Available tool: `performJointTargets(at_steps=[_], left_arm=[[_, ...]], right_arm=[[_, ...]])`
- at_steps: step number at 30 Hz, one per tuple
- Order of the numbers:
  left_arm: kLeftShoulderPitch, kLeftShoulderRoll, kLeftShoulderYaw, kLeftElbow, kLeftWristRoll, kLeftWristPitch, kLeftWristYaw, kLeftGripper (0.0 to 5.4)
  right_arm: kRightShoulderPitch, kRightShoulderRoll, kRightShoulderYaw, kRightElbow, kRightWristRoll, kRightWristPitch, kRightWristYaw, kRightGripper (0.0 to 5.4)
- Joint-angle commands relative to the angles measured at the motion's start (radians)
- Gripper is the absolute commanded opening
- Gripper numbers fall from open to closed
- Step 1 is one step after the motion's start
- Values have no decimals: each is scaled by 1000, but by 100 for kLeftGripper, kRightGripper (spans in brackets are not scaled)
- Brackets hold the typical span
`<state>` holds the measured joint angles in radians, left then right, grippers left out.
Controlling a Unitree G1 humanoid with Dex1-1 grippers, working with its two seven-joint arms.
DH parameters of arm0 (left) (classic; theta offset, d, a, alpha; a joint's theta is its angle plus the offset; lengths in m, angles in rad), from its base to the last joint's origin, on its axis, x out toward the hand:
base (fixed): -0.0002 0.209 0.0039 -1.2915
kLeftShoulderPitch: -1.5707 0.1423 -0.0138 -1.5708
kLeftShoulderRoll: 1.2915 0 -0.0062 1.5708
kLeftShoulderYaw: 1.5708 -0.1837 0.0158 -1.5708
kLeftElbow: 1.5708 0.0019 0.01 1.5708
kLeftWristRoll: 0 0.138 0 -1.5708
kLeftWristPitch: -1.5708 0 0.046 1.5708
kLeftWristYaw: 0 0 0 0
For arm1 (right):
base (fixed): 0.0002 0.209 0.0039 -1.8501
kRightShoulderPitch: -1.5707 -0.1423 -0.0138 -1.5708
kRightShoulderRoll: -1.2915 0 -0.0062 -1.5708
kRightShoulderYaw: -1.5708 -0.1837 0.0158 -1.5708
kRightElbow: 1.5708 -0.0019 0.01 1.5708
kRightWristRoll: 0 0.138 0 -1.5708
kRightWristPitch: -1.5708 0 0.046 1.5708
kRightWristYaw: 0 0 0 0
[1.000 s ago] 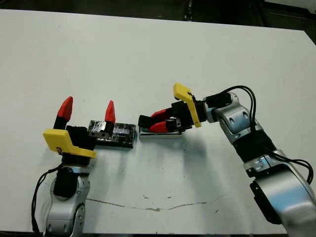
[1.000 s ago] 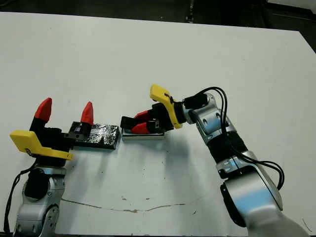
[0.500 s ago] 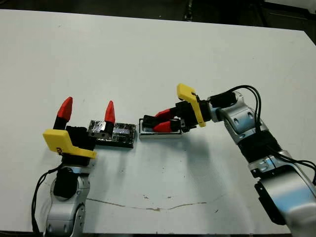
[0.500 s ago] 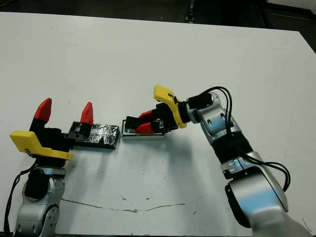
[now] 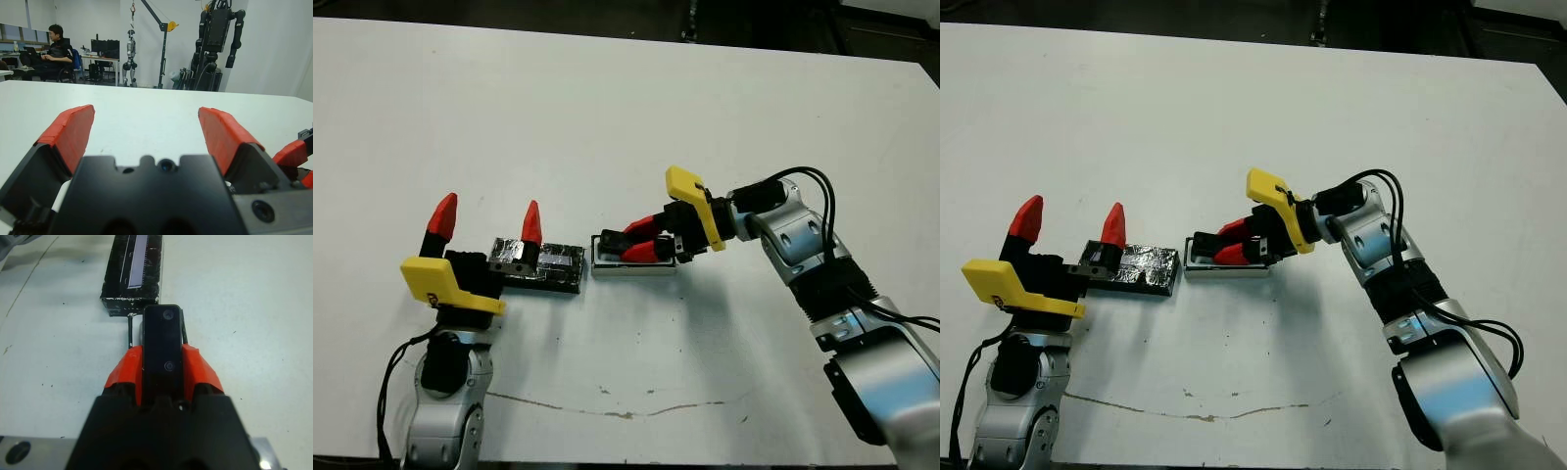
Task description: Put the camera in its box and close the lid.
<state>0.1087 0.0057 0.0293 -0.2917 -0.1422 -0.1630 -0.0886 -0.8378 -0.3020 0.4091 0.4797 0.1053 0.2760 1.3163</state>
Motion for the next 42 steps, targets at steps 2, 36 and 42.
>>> performJointTargets(at_steps=[2, 36, 42], left_arm=[[13, -4, -1, -1, 5, 2, 6, 540], [20, -2, -7, -10, -9, 18, 1, 540], [13, -2, -7, -1, -4, 5, 2, 540]], right_arm=[[14, -49, 29, 53, -45, 26, 31, 166], [36, -116, -159, -69, 120, 31, 153, 539], [123, -197, -273, -250, 197, 108, 74, 539]])
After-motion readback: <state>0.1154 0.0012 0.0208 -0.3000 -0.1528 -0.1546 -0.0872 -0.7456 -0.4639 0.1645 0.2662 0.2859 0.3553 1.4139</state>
